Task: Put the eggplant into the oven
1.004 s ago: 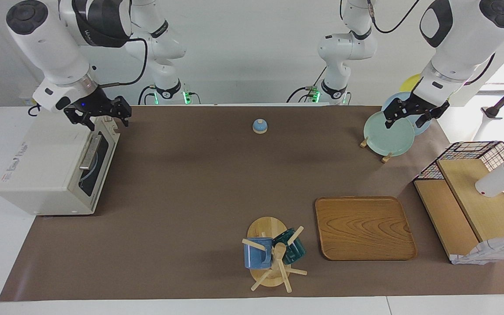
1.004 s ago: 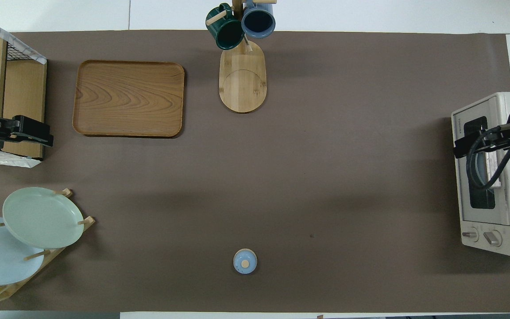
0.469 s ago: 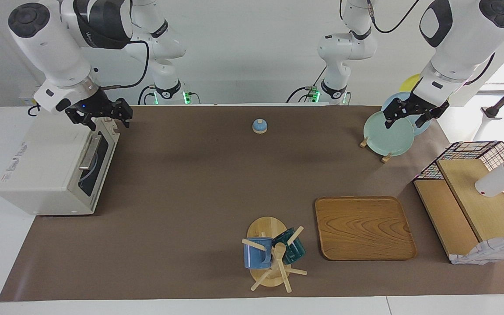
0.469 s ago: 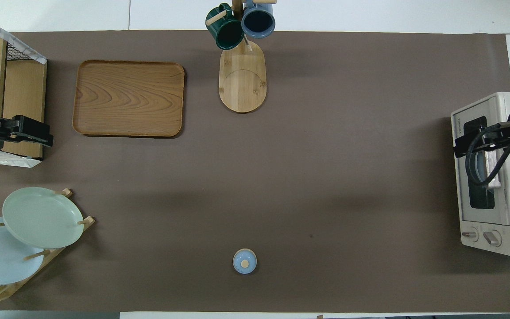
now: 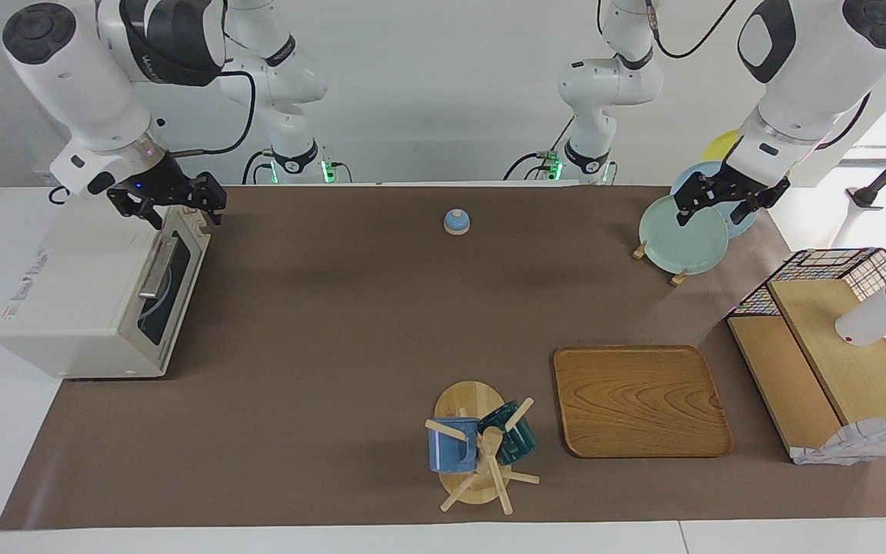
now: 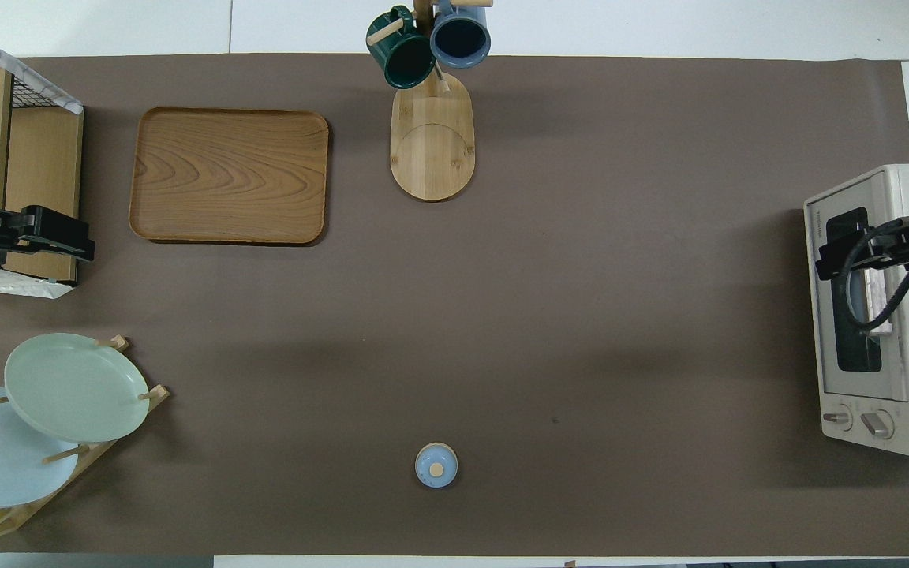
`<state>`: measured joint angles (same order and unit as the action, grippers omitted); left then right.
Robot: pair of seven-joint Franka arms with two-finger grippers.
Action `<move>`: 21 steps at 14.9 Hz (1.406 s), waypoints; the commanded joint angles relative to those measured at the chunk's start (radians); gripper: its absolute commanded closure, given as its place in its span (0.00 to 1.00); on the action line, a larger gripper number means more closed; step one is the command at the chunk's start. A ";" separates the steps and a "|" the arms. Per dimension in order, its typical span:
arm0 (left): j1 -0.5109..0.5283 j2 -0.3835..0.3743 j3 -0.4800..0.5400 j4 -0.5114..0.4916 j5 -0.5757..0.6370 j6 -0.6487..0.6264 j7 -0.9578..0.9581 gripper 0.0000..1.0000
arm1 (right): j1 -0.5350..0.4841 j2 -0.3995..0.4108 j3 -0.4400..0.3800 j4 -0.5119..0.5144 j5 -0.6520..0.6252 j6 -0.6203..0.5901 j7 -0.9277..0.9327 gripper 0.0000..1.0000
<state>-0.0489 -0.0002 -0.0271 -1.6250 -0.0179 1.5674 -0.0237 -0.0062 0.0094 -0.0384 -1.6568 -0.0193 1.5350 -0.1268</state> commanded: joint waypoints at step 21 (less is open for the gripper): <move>0.006 -0.014 -0.007 -0.015 0.021 0.013 0.010 0.00 | -0.009 -0.025 0.003 0.002 0.021 -0.001 0.015 0.00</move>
<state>-0.0489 -0.0002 -0.0271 -1.6250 -0.0179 1.5674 -0.0237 -0.0065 -0.0027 -0.0388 -1.6528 -0.0193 1.5353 -0.1268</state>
